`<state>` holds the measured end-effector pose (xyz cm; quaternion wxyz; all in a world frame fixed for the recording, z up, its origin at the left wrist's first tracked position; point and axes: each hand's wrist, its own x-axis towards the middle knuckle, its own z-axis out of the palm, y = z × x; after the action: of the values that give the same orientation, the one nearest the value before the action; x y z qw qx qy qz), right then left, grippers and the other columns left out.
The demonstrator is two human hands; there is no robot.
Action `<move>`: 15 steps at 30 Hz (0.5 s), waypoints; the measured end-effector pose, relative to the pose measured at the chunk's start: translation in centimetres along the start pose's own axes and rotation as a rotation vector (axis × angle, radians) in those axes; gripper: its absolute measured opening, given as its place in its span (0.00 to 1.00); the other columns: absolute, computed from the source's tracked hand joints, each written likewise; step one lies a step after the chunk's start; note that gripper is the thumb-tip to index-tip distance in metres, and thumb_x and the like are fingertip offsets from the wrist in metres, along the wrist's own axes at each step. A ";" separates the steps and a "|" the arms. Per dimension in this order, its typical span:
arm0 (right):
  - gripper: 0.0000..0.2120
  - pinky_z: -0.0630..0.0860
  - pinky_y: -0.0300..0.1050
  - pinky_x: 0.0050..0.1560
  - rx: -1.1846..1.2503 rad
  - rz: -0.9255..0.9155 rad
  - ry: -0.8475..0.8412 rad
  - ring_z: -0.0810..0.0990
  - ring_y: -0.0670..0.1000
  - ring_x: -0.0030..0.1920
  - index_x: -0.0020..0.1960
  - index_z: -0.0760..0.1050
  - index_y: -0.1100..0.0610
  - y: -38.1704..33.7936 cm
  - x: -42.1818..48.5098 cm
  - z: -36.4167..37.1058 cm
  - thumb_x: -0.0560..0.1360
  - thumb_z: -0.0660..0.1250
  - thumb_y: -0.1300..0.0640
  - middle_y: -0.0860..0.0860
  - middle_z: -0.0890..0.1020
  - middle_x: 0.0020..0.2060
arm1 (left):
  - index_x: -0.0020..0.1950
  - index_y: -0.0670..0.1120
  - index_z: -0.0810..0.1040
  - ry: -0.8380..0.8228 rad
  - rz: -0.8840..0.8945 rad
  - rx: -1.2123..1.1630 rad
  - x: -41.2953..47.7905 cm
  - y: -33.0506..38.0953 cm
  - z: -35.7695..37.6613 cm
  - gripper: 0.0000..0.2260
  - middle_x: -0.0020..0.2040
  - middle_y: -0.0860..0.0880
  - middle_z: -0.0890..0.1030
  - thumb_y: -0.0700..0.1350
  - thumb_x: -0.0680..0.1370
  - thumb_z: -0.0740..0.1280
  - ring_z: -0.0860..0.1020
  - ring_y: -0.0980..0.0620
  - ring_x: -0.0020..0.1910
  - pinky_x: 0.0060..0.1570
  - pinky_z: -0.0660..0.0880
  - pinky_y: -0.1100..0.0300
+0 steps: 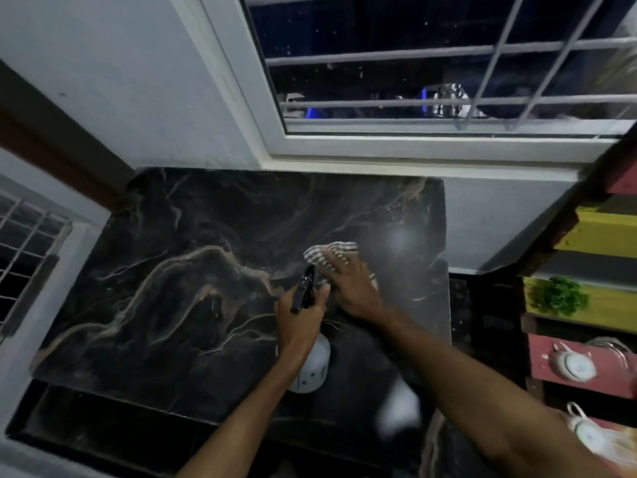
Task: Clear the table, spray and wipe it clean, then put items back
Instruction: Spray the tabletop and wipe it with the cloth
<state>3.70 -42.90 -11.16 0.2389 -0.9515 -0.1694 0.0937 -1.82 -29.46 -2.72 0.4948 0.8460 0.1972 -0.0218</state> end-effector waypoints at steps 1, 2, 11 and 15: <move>0.31 0.61 0.60 0.72 0.017 -0.050 -0.017 0.58 0.61 0.76 0.76 0.66 0.46 0.2 0.6 -0.3 0.75 0.62 0.60 0.49 0.56 0.81 | 0.34 0.42 0.80 0.003 -0.020 -0.012 0.3 -0.2 -0.5 0.16 0.31 0.48 0.82 0.48 0.78 0.74 0.80 0.51 0.30 0.35 0.77 0.56; 0.30 0.60 0.60 0.73 0.047 -0.006 0.026 0.58 0.61 0.77 0.76 0.66 0.46 1.0 2.0 -1.1 0.75 0.61 0.60 0.49 0.57 0.81 | 0.33 0.42 0.80 0.006 -0.036 -0.022 0.7 -0.5 -1.1 0.16 0.31 0.47 0.82 0.48 0.78 0.74 0.80 0.49 0.31 0.36 0.78 0.53; 0.35 0.60 0.57 0.70 -0.002 0.010 0.044 0.61 0.63 0.72 0.76 0.66 0.43 -4.3 4.5 1.0 0.71 0.61 0.63 0.47 0.57 0.81 | 0.30 0.56 0.83 0.026 -0.064 -0.097 4.2 -2.9 -8.0 0.16 0.28 0.56 0.82 0.46 0.79 0.73 0.80 0.60 0.29 0.34 0.77 0.60; 0.34 0.56 0.63 0.76 0.064 0.489 0.230 0.57 0.66 0.76 0.75 0.68 0.45 -6.7 6.6 2.2 0.72 0.62 0.64 0.51 0.59 0.80 | 0.33 0.40 0.79 0.036 -0.082 -0.146 6.4 -5.3 -12.5 0.16 0.32 0.41 0.82 0.47 0.78 0.74 0.80 0.45 0.31 0.35 0.79 0.48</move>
<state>7.43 -34.00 -10.43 0.2568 -0.9606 0.0966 0.0451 0.21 -14.58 -2.27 0.5504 0.7990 0.2418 -0.0126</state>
